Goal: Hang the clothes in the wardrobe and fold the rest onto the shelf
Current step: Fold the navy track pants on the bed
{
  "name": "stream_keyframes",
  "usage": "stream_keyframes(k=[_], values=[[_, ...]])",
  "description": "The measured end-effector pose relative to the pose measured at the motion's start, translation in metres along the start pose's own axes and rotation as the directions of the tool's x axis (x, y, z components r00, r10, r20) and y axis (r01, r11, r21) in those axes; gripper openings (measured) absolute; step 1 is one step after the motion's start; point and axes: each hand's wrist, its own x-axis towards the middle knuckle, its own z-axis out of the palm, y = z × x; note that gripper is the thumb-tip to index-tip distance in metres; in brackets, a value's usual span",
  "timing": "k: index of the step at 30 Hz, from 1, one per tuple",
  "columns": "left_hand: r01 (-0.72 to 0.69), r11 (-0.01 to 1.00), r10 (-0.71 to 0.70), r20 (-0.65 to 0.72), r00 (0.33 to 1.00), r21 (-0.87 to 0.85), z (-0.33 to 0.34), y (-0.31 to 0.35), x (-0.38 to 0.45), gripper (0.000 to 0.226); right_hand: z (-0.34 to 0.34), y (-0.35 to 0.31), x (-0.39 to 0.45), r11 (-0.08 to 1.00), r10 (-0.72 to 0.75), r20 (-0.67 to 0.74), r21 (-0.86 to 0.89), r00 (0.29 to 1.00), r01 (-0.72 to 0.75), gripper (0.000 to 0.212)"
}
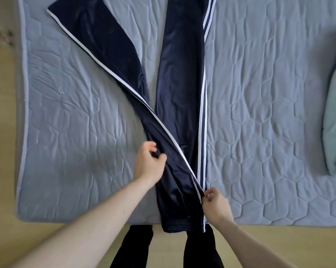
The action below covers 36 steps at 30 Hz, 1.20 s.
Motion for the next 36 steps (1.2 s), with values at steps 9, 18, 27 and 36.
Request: stream_keyframes(k=[9, 18, 27, 36], values=[[0.183, 0.981, -0.192, -0.233, 0.953, -0.060, -0.007, 0.077, 0.116, 0.092, -0.014, -0.032, 0.015, 0.962, -0.271, -0.043, -0.008, 0.961, 0.271, 0.024], [0.152, 0.975, -0.193, -0.284, 0.939, -0.161, -0.016, 0.110, 0.146, 0.039, -0.003, -0.064, 0.025, 0.977, -0.211, -0.050, 0.027, 0.976, 0.213, 0.021], [-0.211, 0.965, 0.156, -0.313, 0.937, -0.152, 0.005, 0.170, 0.131, 0.013, -0.029, -0.036, 0.015, 0.876, -0.043, -0.132, 0.472, 0.990, 0.101, 0.025], [-0.050, 0.934, 0.005, 0.126, 0.992, 0.354, 0.055, 0.134, 0.120, 0.059, -0.024, -0.032, 0.033, 0.943, 0.008, -0.007, 0.333, 1.000, -0.005, 0.022]])
